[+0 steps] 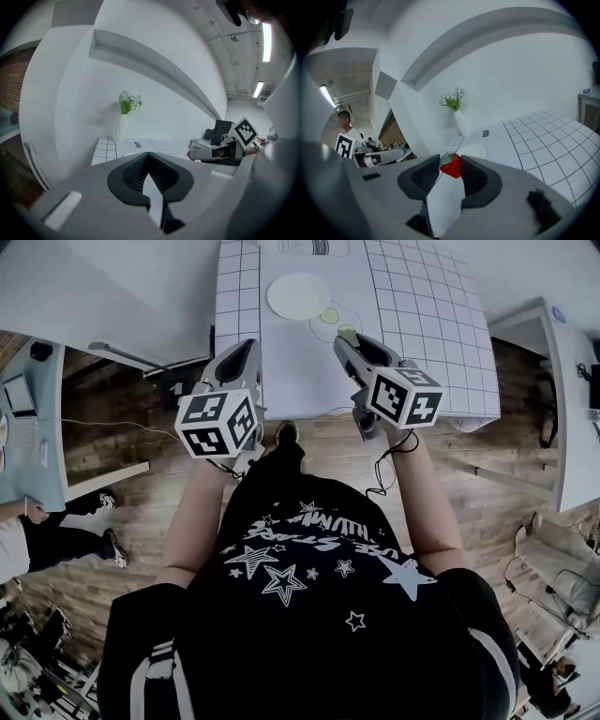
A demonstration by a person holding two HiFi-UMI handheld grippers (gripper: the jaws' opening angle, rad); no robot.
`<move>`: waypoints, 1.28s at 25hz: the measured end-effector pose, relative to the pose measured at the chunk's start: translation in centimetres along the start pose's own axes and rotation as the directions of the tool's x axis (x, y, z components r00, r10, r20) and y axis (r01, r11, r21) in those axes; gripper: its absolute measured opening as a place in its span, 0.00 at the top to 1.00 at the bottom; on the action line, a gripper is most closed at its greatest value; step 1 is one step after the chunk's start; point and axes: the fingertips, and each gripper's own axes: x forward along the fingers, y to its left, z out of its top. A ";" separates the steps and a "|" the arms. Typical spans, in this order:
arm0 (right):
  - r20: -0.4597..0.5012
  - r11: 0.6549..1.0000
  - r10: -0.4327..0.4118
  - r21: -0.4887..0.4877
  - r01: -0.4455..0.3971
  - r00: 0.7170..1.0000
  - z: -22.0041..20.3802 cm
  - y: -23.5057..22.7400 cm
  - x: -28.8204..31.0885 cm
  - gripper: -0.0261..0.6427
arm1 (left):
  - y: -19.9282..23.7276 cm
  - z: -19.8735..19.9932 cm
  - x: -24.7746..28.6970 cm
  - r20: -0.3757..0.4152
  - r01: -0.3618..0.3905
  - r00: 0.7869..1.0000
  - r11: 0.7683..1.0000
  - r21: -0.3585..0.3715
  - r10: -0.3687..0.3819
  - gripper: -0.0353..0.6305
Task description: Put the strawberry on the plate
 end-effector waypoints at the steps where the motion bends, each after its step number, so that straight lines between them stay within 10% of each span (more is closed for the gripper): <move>1: -0.005 1.000 -0.004 -0.005 0.004 1.000 0.4 -0.3 0.9 0.74 | 0.6 0.3 0.7 0.000 -0.001 1.000 1.000 -0.004 0.001 0.93; 32: -0.334 0.965 -0.195 -0.235 0.119 0.922 -3.5 -7.6 21.5 0.74 | 11.3 -1.2 12.7 -0.122 0.057 0.990 0.995 -0.082 -0.067 0.93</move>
